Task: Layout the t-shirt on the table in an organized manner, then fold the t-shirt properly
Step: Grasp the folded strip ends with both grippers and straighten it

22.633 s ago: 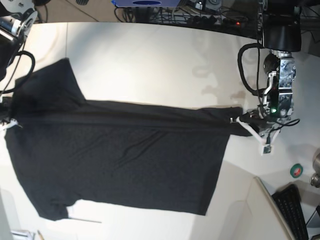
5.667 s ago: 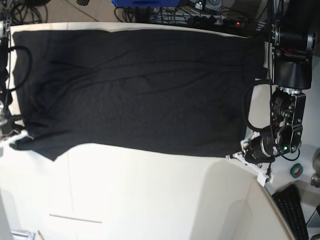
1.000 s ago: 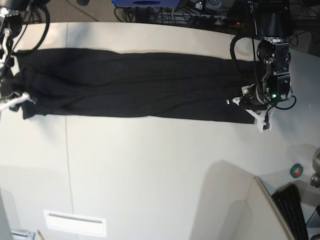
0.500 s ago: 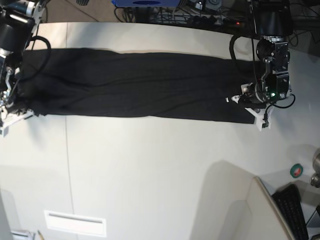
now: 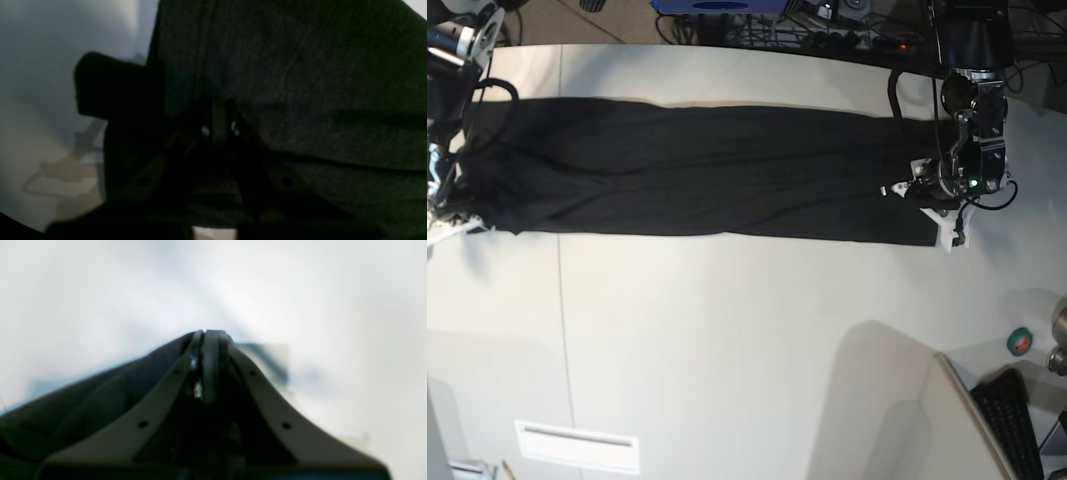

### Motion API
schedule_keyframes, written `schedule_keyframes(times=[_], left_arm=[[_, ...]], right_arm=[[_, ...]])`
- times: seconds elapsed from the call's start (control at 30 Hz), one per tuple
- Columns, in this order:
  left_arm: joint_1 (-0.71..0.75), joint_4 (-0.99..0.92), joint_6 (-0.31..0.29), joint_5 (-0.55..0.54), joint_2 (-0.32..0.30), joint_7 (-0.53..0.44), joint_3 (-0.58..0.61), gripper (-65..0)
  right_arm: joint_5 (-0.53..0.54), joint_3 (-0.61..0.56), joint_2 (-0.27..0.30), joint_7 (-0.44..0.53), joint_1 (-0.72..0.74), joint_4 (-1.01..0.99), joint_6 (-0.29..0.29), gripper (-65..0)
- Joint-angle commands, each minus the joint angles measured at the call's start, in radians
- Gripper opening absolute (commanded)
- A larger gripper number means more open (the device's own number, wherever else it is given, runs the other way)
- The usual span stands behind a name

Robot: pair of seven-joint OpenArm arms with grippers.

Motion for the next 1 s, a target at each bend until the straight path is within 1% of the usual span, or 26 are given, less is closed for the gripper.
schedule_keyframes(times=[0.0, 0.1, 0.2, 0.3, 0.37, 0.43, 0.57, 0.67, 0.73, 0.83, 0.9, 0.97], left_arm=[[-0.013, 0.024, 0.002, 0.002, -0.012, -0.009, -0.007, -65.0], [-0.013, 0.026, 0.002, 0.002, -0.012, -0.008, -0.007, -65.0], [-0.013, 0.026, 0.002, 0.002, -0.007, -0.008, 0.001, -65.0], [-0.013, 0.026, 0.002, 0.002, -0.006, -0.008, 0.003, -65.0], [-0.013, 0.026, 0.002, 0.002, -0.006, -0.008, 0.003, -65.0], [-0.013, 0.026, 0.002, 0.002, -0.009, -0.008, 0.003, -65.0], [-0.013, 0.026, 0.002, 0.002, -0.012, -0.008, -0.002, -65.0], [-0.013, 0.026, 0.002, 0.002, -0.012, -0.008, -0.004, -65.0], [-0.013, 0.026, 0.002, 0.002, -0.012, -0.008, -0.004, -65.0], [-0.013, 0.044, 0.002, -0.003, -0.012, -0.006, -0.002, -65.0], [-0.012, 0.078, 0.002, -0.003, -0.012, -0.004, -0.005, -65.0], [0.0, 0.106, 0.002, -0.003, -0.012, -0.003, -0.008, -65.0]], right_arm=[[-0.001, 0.006, 0.023, -0.003, -0.006, 0.071, -0.003, -65.0], [-0.001, 0.005, -0.023, -0.053, -0.083, 0.272, -0.043, -65.0], [-0.001, -0.003, -0.064, -0.093, -0.144, 0.443, -0.043, -65.0], [-0.001, -0.012, -0.11, -0.168, -0.159, 0.535, -0.04, -65.0], [-0.001, -0.069, -0.118, -0.182, -0.158, 0.535, -0.04, -65.0], [-0.001, -0.11, -0.118, -0.179, -0.147, 0.492, -0.041, -65.0], [-0.001, -0.109, -0.116, -0.17, -0.069, 0.309, -0.043, -65.0], [-0.001, -0.103, -0.115, -0.119, -0.041, 0.193, -0.047, -65.0], [-0.001, -0.103, -0.115, -0.087, -0.032, 0.157, -0.047, -65.0], [-0.001, -0.1, -0.116, -0.075, -0.046, 0.222, -0.047, -65.0], [-0.001, -0.103, -0.121, -0.075, -0.106, 0.357, -0.047, -65.0], [-0.001, -0.109, -0.141, -0.089, -0.169, 0.503, -0.049, -65.0]])
